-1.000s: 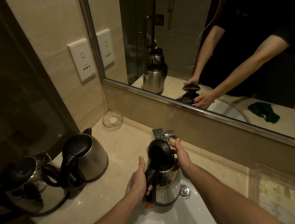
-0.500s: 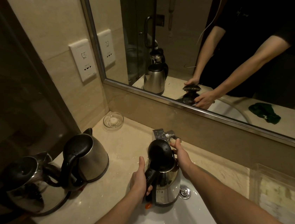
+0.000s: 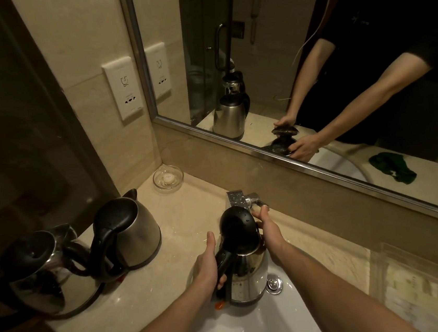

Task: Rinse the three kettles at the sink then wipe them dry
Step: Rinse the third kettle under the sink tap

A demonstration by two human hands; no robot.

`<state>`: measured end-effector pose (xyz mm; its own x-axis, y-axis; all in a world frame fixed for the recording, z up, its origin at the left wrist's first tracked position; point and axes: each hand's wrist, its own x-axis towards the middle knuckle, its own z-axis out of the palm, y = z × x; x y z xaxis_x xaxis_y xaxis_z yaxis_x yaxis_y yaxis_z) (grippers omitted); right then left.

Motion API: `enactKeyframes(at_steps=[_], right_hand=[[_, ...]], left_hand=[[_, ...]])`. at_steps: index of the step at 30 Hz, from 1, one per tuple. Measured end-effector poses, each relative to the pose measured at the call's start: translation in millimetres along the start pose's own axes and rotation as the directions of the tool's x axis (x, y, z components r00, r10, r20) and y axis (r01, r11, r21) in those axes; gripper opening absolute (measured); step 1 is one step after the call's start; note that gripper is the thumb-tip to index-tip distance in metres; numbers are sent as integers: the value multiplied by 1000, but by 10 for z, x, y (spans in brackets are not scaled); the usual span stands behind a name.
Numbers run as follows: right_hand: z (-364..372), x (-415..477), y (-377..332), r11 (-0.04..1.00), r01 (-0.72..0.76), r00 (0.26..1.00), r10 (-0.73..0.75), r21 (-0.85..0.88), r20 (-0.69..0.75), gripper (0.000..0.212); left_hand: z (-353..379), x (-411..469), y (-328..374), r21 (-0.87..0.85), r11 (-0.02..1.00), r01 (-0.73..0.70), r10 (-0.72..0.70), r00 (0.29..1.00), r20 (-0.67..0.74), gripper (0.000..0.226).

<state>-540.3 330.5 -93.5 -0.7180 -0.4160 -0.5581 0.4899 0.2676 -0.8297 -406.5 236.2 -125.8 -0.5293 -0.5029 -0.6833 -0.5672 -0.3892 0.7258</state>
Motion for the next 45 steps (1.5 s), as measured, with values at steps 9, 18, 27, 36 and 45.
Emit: enactKeyframes(at_steps=[9,18,27,36,45], right_hand=[[2,-12,2,1000,8,1000,-8,-9,0,61],[-13,-9,4,1000,17,1000,-17,0,-1,60],[-26,-4,17,999,29,999,-29,-14,15,61],[-17,3,21,1000,18,999,-18,6,27,61],[-11,41,29,1000,11,1000,-11,10,10,61]], left_hand=[[-1,-23,-4,-15,1000,8,-8,1000,4,81],[7,-32,6,-30,999,18,-18,1000,3,84],[7,-56,20,-29,1000,7,-7,1000,9,83],[1,-83,22,-29,1000,-6,6,1000,14,92],[-6,-89,27,-36,999,11,-10,1000,20,93]])
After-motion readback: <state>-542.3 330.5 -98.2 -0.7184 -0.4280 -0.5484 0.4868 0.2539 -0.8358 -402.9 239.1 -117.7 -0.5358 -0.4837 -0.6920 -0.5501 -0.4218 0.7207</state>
